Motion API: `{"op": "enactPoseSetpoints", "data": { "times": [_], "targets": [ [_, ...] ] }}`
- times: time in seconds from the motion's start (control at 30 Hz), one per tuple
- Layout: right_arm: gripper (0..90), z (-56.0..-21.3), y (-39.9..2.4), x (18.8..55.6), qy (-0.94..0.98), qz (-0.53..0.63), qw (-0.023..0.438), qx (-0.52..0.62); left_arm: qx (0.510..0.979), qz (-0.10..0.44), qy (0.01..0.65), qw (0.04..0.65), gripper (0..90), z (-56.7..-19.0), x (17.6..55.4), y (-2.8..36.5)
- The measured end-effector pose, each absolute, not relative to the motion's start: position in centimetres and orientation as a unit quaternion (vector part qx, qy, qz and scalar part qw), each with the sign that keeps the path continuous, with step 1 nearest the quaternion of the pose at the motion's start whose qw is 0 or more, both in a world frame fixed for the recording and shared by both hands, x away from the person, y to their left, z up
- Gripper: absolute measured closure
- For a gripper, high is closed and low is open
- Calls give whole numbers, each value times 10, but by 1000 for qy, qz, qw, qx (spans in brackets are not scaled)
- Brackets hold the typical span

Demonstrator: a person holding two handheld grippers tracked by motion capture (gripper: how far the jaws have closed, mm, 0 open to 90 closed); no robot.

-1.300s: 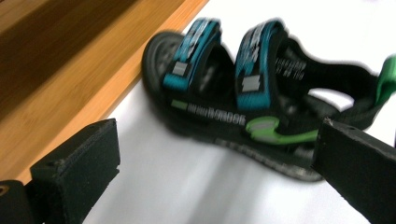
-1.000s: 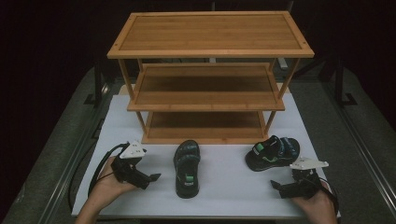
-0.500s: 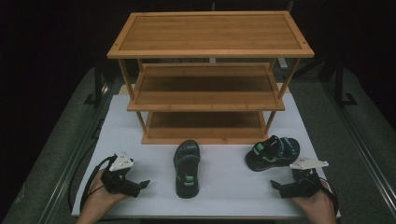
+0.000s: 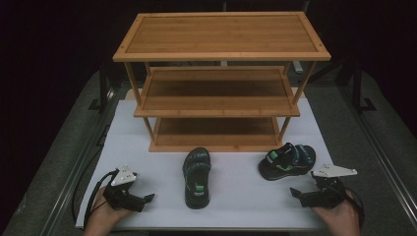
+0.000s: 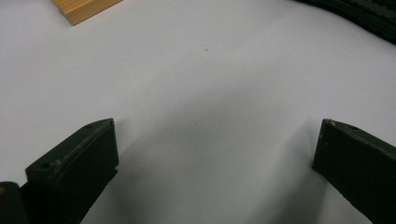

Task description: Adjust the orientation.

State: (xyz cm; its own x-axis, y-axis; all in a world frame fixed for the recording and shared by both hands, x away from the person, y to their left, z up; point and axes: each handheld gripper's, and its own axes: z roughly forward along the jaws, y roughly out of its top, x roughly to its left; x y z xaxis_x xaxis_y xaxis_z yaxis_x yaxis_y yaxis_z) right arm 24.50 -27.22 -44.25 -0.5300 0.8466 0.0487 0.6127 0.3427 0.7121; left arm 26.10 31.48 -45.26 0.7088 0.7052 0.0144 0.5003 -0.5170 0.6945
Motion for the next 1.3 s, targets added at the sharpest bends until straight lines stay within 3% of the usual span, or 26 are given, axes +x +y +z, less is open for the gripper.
{"op": "enactPoseSetpoints", "data": {
  "times": [0.27,0.53,0.77,1.3],
  "targets": [
    [67,-425,-274,243,799,349,164,461,858,148,352,344,0,-453,261,315],
    [185,-406,-270,245,791,360,176,463,858,148,352,344,0,-453,261,315],
    [187,-394,-269,254,781,372,157,476,858,148,353,344,0,-453,261,315],
    [333,-370,-265,289,778,380,166,473,857,148,353,345,0,-453,261,315]
  ]
}}
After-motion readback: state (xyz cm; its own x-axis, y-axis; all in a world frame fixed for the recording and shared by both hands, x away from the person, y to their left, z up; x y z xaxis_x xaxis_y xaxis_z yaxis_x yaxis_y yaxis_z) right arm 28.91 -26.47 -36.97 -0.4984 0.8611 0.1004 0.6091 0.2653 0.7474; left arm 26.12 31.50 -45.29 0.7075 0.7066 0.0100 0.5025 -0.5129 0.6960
